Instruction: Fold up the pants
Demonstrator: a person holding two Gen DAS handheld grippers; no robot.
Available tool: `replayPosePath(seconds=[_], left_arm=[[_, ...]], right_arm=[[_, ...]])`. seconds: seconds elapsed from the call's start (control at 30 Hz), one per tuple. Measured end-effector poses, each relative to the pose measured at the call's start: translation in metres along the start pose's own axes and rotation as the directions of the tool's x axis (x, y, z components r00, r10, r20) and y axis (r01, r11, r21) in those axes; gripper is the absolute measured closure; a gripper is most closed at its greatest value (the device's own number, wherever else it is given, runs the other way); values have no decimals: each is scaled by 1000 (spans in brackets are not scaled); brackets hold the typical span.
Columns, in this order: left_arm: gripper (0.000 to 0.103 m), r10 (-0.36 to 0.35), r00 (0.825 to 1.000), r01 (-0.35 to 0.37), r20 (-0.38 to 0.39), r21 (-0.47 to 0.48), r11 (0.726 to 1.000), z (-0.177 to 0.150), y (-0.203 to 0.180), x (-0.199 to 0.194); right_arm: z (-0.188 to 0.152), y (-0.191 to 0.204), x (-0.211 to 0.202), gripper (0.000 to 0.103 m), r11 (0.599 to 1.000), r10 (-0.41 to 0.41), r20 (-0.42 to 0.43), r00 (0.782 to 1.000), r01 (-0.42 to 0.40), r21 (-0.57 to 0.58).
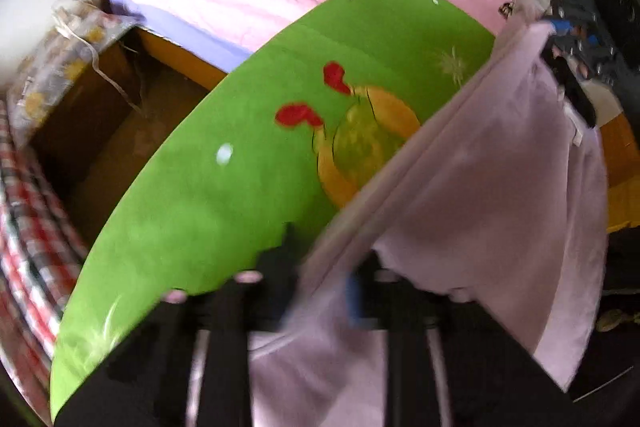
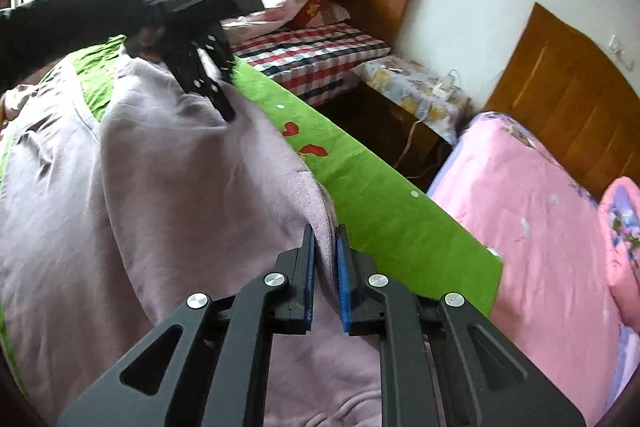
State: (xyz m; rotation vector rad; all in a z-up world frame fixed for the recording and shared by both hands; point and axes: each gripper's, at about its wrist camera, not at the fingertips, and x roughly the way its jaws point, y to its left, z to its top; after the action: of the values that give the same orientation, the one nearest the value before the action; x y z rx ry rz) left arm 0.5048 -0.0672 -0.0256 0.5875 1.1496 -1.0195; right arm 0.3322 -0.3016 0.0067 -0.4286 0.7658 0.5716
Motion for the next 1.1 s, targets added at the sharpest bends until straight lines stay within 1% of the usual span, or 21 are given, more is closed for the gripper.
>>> replayPosePath(seconds=[0.1,0.17,0.23,0.27,0.3,0.37,0.43,0.47,0.53,0.57,0.6,0.63,0.67,0.77,0.8,0.83,0.9,0.93,1.0,1.07,1.1], left_arm=[[93,89,993,-90,72,7,996,-18,-23,-37],[93,212,965,-219,157,29,975,-30,-59,-72],[93,339,913,-360,228,58,931,-47,-107,-101],[93,383,889,-411,253,68,909,-55,-127,-111],[93,437,852,-478,288,85,874,-71,-162,-122],[93,490,810,-543,323,97,834,-94,-201,-130],[94,542,763,-609,353,107,786,-126,-251,-129],[94,548,754,-618,362,109,778,-141,-274,-126],[94,550,752,-621,364,108,777,-163,-304,-116],[94,548,757,-618,354,120,777,-179,-324,-101],[94,542,765,-609,347,119,784,-185,-332,-94],[94,521,789,-578,325,105,809,-197,-341,-78],[94,510,804,-560,307,102,822,-204,-348,-64],[92,502,830,-532,243,72,844,-218,-354,-25],[93,493,840,-516,228,48,855,-222,-351,-16],[92,486,838,-504,248,8,864,-222,-347,-15],[84,434,861,-430,264,-77,900,-225,-338,-22],[71,417,860,-402,295,-111,909,-227,-336,-30],[31,422,837,-378,348,-187,906,-231,-336,-46],[17,402,813,-300,421,-289,909,-242,-333,-63],[16,387,803,-246,453,-340,908,-249,-332,-71]], right_arm=[[0,17,-17,90,999,-47,22,999,47,11],[-1,31,-36,90,997,-78,54,995,77,24],[-7,46,-61,90,995,-102,100,990,99,31],[-12,57,-77,90,993,-116,128,985,112,32],[-17,66,-89,90,991,-130,144,981,128,30],[-32,92,-112,90,988,-157,176,972,154,26],[-53,118,-130,90,985,-171,195,966,167,34],[-64,131,-136,90,983,-182,196,964,179,34],[-88,156,-143,90,982,-190,189,964,186,39],[-102,169,-144,90,982,-187,180,966,180,53],[-116,177,-144,90,983,-181,170,969,170,73],[-130,185,-141,90,983,-165,148,975,151,101],[-143,192,-136,90,983,-155,121,981,140,119],[-166,200,-117,87,979,-120,42,992,112,170],[-171,202,-114,80,977,-112,38,993,103,188],[-174,203,-114,75,972,-97,36,995,87,216],[-178,204,-121,44,962,-86,50,995,69,265],[-180,203,-130,39,951,-81,74,994,55,303],[-190,202,-153,36,923,-83,141,987,23,383],[-203,198,-169,36,879,-108,186,977,6,477],[-213,191,-176,36,832,-125,210,970,-13,555]])
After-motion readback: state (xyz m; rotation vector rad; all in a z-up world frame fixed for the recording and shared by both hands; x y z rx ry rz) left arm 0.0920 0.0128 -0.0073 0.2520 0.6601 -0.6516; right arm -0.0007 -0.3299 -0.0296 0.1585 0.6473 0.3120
